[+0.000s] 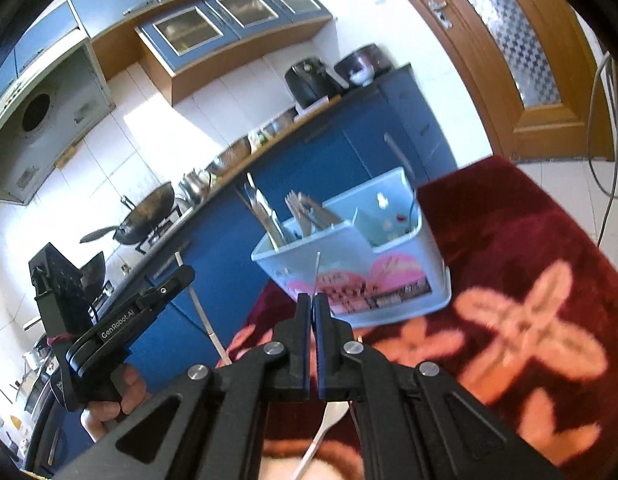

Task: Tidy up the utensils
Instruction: 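Lift the stick and fork and carry both over the blue holder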

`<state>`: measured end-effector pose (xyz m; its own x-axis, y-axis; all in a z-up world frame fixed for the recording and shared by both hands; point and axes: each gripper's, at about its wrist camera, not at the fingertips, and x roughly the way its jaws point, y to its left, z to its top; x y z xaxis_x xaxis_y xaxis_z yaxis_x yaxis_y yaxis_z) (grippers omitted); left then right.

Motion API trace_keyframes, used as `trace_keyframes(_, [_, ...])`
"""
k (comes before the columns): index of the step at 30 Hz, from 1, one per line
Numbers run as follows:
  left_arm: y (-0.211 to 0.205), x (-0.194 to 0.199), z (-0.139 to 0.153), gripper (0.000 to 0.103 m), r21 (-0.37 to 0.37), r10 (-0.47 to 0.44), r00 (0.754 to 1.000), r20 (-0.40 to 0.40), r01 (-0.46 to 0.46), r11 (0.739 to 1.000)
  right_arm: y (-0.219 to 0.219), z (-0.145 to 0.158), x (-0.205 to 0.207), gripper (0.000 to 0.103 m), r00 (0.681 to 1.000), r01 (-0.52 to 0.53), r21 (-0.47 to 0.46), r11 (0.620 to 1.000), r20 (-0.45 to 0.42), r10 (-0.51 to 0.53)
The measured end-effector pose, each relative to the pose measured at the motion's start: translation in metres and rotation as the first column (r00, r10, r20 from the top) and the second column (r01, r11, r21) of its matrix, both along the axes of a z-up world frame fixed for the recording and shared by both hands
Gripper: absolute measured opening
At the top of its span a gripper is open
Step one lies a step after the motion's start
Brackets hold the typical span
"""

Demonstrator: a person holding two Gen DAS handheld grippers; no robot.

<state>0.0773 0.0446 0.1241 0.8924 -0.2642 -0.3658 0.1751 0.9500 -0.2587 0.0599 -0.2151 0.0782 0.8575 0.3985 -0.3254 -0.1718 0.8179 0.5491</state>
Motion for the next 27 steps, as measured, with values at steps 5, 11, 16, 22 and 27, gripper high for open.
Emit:
trace_keyframes(5, [-0.001, 0.009, 0.023, 0.002, 0.009, 0.020, 0.998, 0.066, -0.020, 1.000, -0.005, 0.017, 0.003, 0.003, 0.998, 0.029, -0.007, 1.000, 0.048, -0.029])
trace_keyframes(11, [-0.006, 0.030, 0.052, 0.002, 0.016, 0.051, 0.988, 0.147, -0.053, 0.998, -0.011, 0.038, 0.010, 0.003, 0.993, 0.056, -0.022, 0.998, 0.102, -0.054])
trace_keyframes(16, [-0.008, 0.050, 0.074, 0.002, 0.003, 0.075, 0.977, 0.201, -0.078, 0.997, -0.014, 0.054, 0.021, 0.003, 0.988, 0.074, -0.043, 0.996, 0.138, -0.067])
trace_keyframes(22, [-0.014, 0.077, 0.088, 0.002, 0.033, 0.112, 0.957, 0.266, -0.125, 0.992, -0.018, 0.079, 0.042, 0.003, 0.973, 0.126, -0.081, 0.989, 0.204, -0.107])
trace_keyframes(27, [-0.019, 0.100, 0.079, 0.002, 0.043, 0.117, 0.954, 0.275, -0.134, 0.990, -0.016, 0.098, 0.061, 0.003, 0.951, 0.180, -0.113, 0.977, 0.274, -0.144])
